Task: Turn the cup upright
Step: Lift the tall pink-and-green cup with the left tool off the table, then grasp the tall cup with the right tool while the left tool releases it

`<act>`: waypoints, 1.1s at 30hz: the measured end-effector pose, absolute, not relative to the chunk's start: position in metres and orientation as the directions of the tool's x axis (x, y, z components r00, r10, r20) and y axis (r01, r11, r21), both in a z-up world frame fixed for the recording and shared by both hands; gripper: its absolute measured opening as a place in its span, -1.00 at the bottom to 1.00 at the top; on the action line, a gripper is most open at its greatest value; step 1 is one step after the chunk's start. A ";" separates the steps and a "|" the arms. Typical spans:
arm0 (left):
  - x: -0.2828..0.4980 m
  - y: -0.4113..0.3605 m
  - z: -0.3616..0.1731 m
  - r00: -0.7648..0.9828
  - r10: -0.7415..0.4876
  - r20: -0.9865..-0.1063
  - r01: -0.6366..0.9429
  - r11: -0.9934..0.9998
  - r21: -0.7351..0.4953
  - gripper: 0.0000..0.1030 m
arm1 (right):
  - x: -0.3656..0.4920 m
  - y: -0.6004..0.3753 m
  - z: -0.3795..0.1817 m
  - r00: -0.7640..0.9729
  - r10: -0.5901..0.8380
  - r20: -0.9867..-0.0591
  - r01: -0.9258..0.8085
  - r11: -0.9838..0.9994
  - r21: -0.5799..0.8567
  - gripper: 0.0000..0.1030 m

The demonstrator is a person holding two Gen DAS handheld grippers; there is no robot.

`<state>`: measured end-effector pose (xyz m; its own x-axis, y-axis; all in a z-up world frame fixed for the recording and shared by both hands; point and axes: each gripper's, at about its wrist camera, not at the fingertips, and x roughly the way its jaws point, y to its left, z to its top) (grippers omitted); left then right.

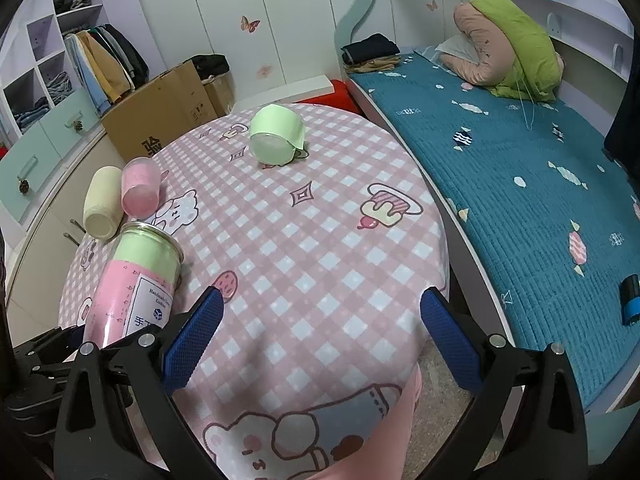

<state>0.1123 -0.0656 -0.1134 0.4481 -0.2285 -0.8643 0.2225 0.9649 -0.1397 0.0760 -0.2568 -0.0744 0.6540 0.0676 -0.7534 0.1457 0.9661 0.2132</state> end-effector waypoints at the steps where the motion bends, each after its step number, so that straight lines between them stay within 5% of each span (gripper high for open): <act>1: 0.111 -0.066 -0.113 0.448 -0.235 -0.862 0.230 0.963 -0.143 0.56 | 0.074 -0.258 -0.073 0.656 0.065 -0.752 0.151 0.965 0.215 0.85; 12: 0.105 -0.041 -0.074 0.502 -0.328 -0.800 0.275 0.938 -0.212 0.58 | 0.067 -0.261 -0.050 0.689 0.087 -0.719 0.147 0.955 0.257 0.85; 19: 0.118 0.015 -0.060 0.569 -0.241 -0.787 0.171 0.970 -0.174 0.58 | 0.094 -0.222 -0.039 0.645 0.258 -0.719 0.007 0.939 0.344 0.85; 33: 0.172 0.103 -0.110 0.503 -0.129 -0.854 0.077 0.992 -0.105 0.58 | 0.192 -0.124 -0.085 0.347 0.277 -0.896 -0.066 0.960 0.272 0.85</act>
